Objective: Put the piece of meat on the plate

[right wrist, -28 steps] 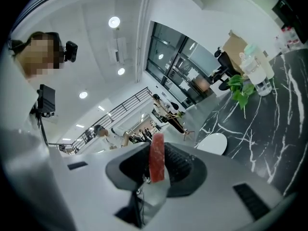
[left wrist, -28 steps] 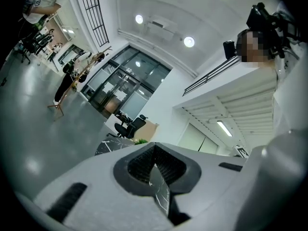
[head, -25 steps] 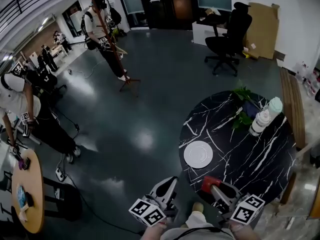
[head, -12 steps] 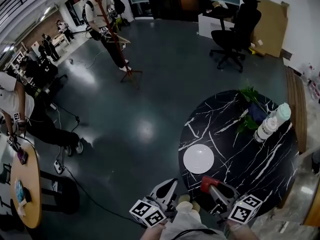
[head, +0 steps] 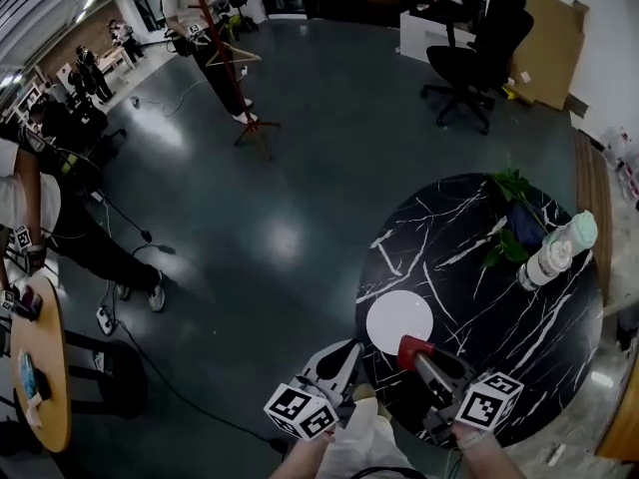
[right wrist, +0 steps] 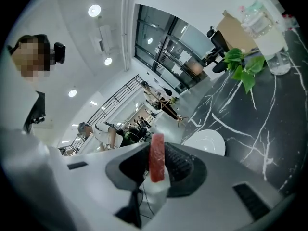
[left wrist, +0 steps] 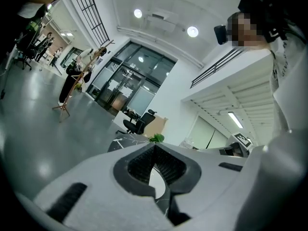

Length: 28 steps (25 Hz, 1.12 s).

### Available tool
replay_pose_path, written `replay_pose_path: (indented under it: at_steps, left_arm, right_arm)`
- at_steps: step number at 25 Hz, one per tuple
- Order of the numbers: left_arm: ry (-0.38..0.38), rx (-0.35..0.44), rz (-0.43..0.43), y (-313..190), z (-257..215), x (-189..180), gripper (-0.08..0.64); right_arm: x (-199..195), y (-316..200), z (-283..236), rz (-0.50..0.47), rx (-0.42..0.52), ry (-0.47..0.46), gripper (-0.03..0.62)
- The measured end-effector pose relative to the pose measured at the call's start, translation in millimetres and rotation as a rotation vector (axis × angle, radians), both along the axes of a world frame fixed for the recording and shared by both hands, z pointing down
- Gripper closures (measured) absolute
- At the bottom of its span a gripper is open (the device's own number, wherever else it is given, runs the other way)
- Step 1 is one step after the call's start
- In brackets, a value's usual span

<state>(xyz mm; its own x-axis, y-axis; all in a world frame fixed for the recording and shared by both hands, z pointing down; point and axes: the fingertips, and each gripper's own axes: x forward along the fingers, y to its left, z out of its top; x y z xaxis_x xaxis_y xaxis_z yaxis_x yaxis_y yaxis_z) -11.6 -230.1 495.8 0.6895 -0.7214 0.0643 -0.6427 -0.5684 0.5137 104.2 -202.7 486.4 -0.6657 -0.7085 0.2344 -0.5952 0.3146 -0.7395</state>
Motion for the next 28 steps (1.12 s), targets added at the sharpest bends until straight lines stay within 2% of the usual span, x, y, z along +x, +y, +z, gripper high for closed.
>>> replay_pose_path:
  at_steps: [6,13,20,28]
  left_arm:
    - [0.006,-0.003,-0.05,-22,31,-5,0.552]
    - [0.022,-0.001,-0.09,-39,48,-11,0.552]
    - [0.03,-0.027,-0.111,-28,60,-16,0.552]
    - [0.031,-0.039,-0.125,-24,64,-23,0.552]
  right_arm:
    - [-2,-36,35,0.007,-0.097,0.061,0.499]
    - [-17,-59,77,-0.064,-0.243,0.13,0.499]
    - [-36,-74,90,-0.164,-0.271,0.227,0.499]
    - [-37,-76,103,-0.155,-0.304,0.268,0.499]
